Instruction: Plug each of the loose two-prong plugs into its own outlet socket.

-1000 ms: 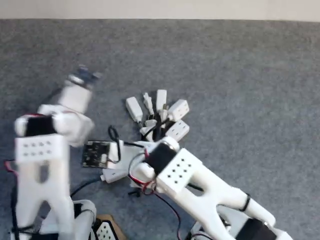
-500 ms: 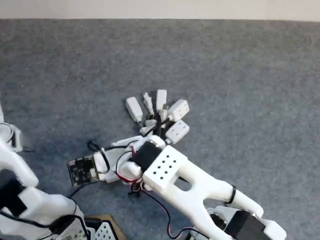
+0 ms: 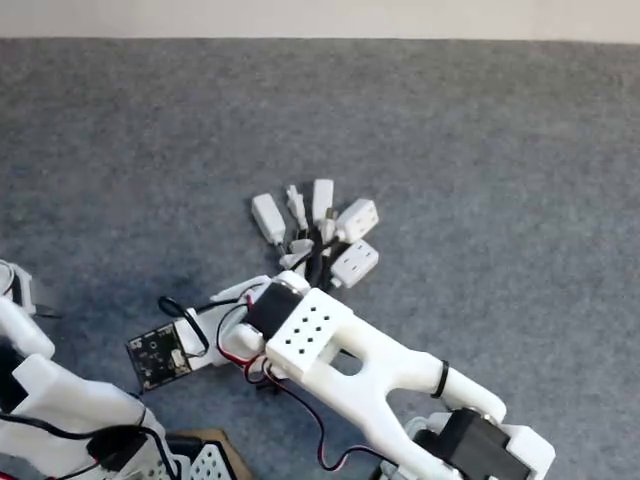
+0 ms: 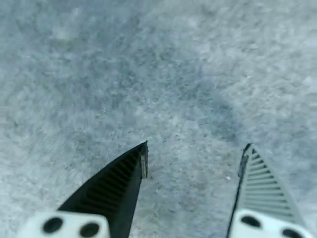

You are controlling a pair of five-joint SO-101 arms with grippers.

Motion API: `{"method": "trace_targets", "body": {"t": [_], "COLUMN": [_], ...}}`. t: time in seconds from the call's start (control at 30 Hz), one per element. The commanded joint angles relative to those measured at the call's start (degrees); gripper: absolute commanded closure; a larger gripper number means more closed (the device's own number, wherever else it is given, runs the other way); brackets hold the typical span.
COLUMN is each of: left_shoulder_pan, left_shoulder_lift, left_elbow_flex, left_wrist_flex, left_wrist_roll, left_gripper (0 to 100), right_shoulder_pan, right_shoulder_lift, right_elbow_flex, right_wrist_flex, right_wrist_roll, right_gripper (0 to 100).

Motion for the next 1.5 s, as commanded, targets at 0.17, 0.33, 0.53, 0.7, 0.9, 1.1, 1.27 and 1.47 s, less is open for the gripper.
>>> {"method": "trace_targets", "body": {"t": [0.17,0.33,0.53,0.7,0.9,1.1,1.27,1.47], "left_shoulder_pan": [-0.48,-0.48,-0.84,-1.45,-1.45,-1.45,-1.27,-1.45], "left_shoulder_lift": [-0.31,-0.31,-0.31,-0.22,-0.22,-0.22,-0.22,-0.22], "left_elbow_flex": [-1.89,-1.89,-1.80,-1.89,-1.80,-1.80,-1.63,-0.66], "left_wrist_flex": [-0.62,-0.62,-0.62,-0.70,-0.70,-0.70,-0.70,-0.70], "left_wrist_roll": [-0.88,-0.88,-0.88,-0.88,-0.88,-0.88,-0.88,-4.04], "left_gripper": [70,70,70,70,70,70,70,70], "right_shoulder_pan": [-0.22,-0.22,-0.22,-0.22,0.31,1.45,1.63,1.71], "right_shoulder_lift": [-0.31,-0.22,6.46,10.86,12.62,12.79,12.88,12.53], "right_elbow_flex": [-11.21,-12.62,-12.53,-12.53,-12.97,-15.34,-18.59,-19.12], "right_wrist_flex": [6.37,7.96,7.43,4.09,3.82,4.88,7.08,9.63], "right_wrist_roll": [0.79,0.79,0.79,0.79,0.88,2.11,2.29,2.37], "right_gripper": [99.2,99.2,99.2,99.2,99.2,99.2,99.2,99.2]}}
